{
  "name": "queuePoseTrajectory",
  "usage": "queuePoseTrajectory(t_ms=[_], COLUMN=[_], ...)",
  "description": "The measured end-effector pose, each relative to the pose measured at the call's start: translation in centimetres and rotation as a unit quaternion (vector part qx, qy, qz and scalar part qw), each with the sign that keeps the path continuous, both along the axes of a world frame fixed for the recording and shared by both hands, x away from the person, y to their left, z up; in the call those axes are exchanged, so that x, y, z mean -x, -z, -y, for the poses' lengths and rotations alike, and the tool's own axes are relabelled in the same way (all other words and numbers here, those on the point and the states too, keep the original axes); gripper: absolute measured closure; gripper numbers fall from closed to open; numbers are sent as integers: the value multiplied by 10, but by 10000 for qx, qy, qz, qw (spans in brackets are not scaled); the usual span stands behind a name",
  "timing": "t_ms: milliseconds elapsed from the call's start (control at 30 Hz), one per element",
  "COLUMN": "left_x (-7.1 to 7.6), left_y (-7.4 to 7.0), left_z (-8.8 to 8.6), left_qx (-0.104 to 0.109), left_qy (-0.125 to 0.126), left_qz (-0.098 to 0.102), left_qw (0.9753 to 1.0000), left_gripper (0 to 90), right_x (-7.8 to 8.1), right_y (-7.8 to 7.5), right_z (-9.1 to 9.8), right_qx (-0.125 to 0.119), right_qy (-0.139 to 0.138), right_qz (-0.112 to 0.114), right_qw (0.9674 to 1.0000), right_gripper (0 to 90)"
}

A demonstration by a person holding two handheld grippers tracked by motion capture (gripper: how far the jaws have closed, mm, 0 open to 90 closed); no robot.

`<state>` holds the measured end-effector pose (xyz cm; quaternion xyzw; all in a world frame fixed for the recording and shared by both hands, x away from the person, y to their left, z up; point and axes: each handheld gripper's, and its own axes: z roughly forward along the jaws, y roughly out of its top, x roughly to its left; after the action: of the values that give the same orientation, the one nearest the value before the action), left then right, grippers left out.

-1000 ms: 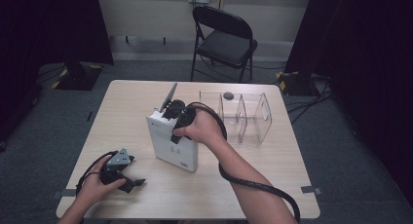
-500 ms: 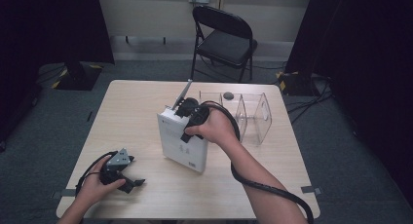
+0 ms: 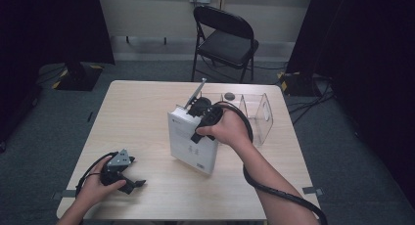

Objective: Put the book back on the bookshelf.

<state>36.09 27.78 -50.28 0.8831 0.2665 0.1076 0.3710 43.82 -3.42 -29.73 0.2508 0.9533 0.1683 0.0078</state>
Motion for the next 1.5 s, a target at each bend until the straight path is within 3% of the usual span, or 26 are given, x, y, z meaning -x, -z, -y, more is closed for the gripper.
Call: queuePoseTrajectory(t_ms=[533, 1367, 1500], left_x=[0, -1, -1], left_y=[0, 0, 0], left_z=[0, 0, 0], left_qx=[-11, 13, 13], left_qy=[3, 57, 60], left_qz=[5, 4, 5], left_qw=[10000, 10000, 10000], left_gripper=[0, 0, 0], right_x=[7, 17, 18], right_y=[-5, -8, -7], right_z=[25, 73, 82], right_qx=[33, -71, -67], right_qy=[162, 710, 778], right_qz=[-37, 5, -75], right_qw=[9999, 9975, 9969], right_gripper=[522, 522, 522])
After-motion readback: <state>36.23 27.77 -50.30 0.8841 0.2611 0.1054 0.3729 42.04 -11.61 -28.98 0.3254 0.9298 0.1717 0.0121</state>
